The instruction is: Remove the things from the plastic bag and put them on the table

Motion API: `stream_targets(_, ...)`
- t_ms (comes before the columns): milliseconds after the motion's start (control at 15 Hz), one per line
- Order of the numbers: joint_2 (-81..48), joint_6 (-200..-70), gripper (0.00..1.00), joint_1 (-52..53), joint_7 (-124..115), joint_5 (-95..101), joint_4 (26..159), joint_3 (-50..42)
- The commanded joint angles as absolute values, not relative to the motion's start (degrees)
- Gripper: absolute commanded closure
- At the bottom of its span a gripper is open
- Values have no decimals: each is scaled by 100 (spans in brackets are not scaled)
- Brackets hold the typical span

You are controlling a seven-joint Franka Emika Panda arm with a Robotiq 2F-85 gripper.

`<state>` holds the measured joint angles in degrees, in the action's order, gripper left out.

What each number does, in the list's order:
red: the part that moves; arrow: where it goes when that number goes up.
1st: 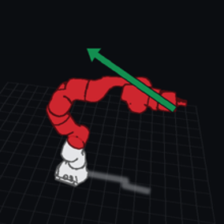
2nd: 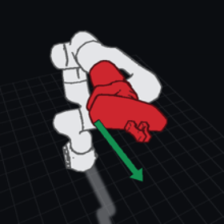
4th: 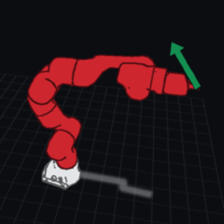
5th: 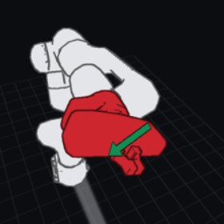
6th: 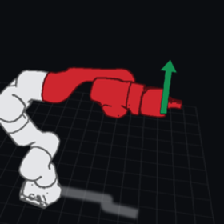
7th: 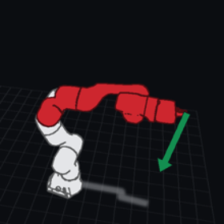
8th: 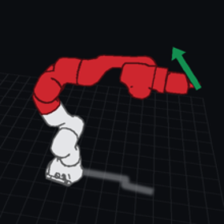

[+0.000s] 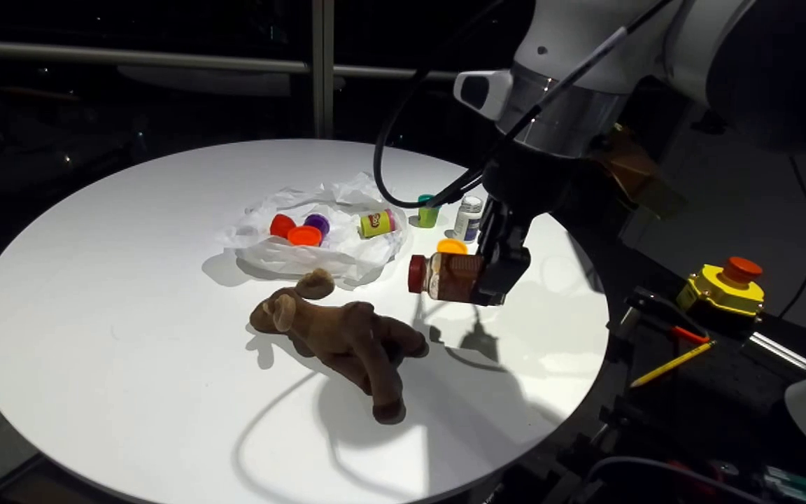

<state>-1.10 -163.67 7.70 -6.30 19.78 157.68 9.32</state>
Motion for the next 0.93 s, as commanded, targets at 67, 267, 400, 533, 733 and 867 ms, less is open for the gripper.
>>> stream_targets(67, -671, -16531, 76, 792, -1993, 3233, 15406, 644)
stream_targets(267, -1101, -16481, 76, 899, -2769, 3977, 15105, 373)
stream_targets(400, -1478, -16438, 76, 969, -3106, 4255, 14861, 242)
stream_targets(533, -1783, -16417, 76, 1019, -3270, 4351, 14678, 194)
stream_targets(733, -2191, -16399, 76, 1096, -3371, 4345, 14443, 140)
stream_targets(867, -2383, -16403, 76, 1102, -3364, 4287, 14309, 136)
